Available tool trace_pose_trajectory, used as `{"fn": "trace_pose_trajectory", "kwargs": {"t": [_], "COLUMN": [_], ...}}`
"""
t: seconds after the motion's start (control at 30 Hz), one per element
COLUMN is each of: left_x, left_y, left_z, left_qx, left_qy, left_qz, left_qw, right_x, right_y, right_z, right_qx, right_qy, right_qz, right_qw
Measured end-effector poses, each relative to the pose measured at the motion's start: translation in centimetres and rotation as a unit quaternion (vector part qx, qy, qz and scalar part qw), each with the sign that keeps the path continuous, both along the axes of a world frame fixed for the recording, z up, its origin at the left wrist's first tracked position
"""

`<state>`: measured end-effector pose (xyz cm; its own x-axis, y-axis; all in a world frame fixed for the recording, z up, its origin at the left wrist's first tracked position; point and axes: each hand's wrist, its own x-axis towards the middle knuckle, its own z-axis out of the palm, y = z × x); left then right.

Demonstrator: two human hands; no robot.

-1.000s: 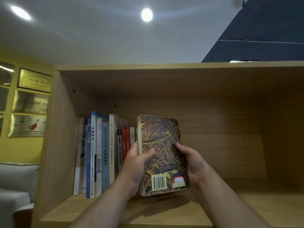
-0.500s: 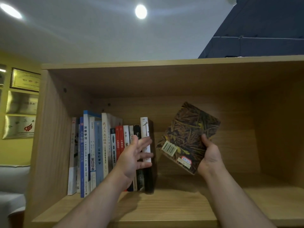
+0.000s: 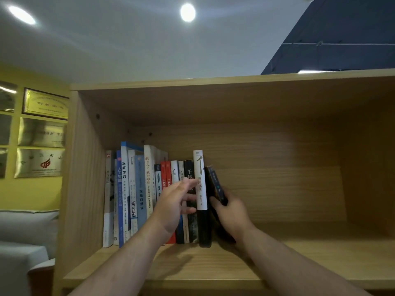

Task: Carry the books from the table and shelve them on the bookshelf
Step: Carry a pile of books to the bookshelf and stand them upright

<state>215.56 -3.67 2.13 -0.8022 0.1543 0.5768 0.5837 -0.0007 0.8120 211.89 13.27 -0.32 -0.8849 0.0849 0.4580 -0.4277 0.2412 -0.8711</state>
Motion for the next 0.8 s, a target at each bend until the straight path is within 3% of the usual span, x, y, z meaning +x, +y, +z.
{"fn": "trace_pose_trajectory", "kwargs": {"t": [0.07,0.13,0.2,0.27,0.33,0.5,0.8], "left_x": [0.2,0.4,0.1,-0.3,-1.3,-2.9,-4.2], "left_y": [-1.8,-3.8,-5.5,-6.6,-7.5,-8.8,-10.1], "left_z": [-1.0,-2.4,-3.5,-3.8,-4.2,-4.4,-4.5], "left_qx": [0.0,-0.037,-0.056,-0.057,-0.096,-0.075,-0.097], "left_qy": [0.075,0.133,0.085,-0.049,-0.107,-0.118,-0.095], "left_qz": [0.13,0.332,0.433,0.415,0.393,0.346,0.32], "left_qw": [0.989,0.933,0.896,0.907,0.908,0.928,0.938], "right_x": [0.3,0.5,0.3,0.1,0.0,-0.9,-2.9], "right_y": [0.2,0.6,0.8,0.9,0.7,-0.8,-0.8], "right_z": [-0.2,-0.6,-0.9,-1.0,-0.9,-0.6,-0.8], "right_qx": [-0.017,-0.004,0.037,0.054,0.055,0.11,0.093], "right_qy": [-0.044,-0.073,-0.071,-0.059,-0.055,-0.069,-0.041], "right_qz": [0.059,0.098,0.091,0.08,0.088,0.074,0.097], "right_qw": [0.997,0.992,0.993,0.994,0.993,0.989,0.99]}}
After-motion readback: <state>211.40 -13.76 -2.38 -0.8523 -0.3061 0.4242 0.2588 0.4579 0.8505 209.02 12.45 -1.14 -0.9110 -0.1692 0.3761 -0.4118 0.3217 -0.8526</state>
